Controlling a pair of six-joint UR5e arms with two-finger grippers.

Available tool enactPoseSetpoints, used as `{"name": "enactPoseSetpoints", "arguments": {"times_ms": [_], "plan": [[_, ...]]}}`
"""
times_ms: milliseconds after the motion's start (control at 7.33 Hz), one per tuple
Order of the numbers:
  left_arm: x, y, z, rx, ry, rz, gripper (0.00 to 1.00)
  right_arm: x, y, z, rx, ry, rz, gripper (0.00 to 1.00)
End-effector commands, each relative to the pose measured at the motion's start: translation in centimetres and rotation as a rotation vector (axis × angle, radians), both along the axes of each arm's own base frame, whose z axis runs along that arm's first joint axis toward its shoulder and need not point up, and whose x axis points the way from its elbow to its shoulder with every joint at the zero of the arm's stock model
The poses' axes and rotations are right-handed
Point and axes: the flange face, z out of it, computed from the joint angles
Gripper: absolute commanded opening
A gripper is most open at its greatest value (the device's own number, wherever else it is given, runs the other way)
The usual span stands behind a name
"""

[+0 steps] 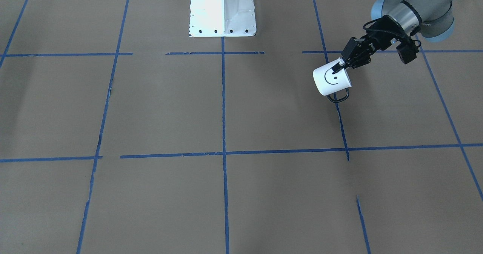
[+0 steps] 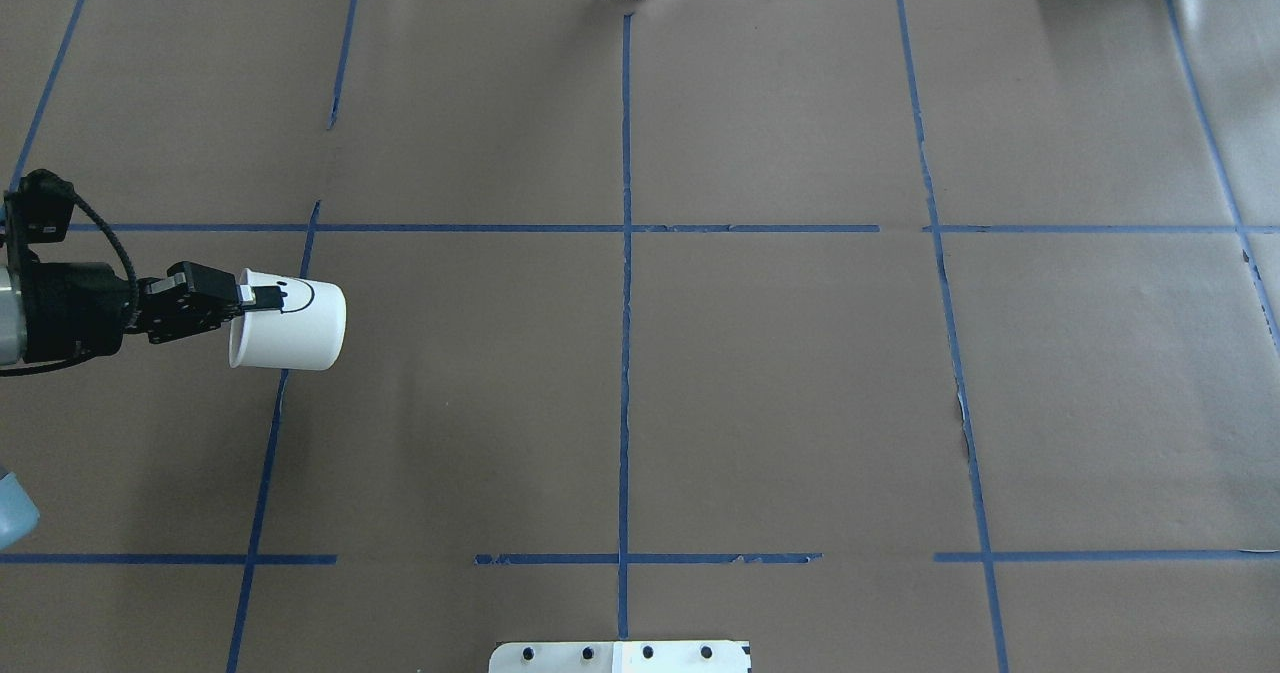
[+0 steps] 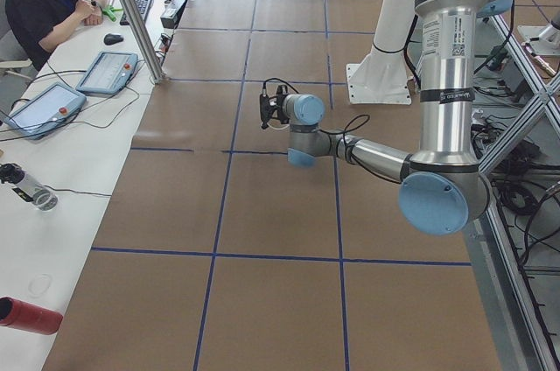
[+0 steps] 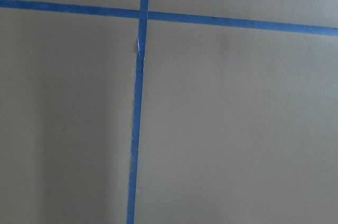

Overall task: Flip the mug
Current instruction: 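Lift the white mug with the left gripper and rotate it upright, then carry the upright mug with the left gripper toward the table center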

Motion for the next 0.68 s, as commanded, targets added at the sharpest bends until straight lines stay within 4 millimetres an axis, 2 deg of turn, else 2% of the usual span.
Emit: {"name": "enactPoseSetpoints", "arguments": {"times_ms": [0, 136, 273, 409, 545], "plan": [[2.7, -2.4, -7.9, -0.029, -0.221, 0.016, 0.00, 0.0, 0.0, 0.0, 0.000, 0.000, 0.000, 1.00], [5.4, -5.0, -13.1, -0.070, -0.327, 0.023, 0.00, 0.0, 0.0, 0.0, 0.000, 0.000, 0.000, 1.00], [9.1, -6.4, -18.6, -0.114, -0.483, -0.005, 0.00, 0.0, 0.0, 0.0, 0.000, 0.000, 0.000, 1.00], [12.5, -6.5, -23.8, -0.129, -0.604, 0.000, 0.00, 0.0, 0.0, 0.0, 0.000, 0.000, 0.000, 1.00], [15.1, -6.8, -27.0, -0.167, -0.668, 0.026, 0.00, 0.0, 0.0, 0.0, 0.000, 0.000, 0.000, 1.00]]}}
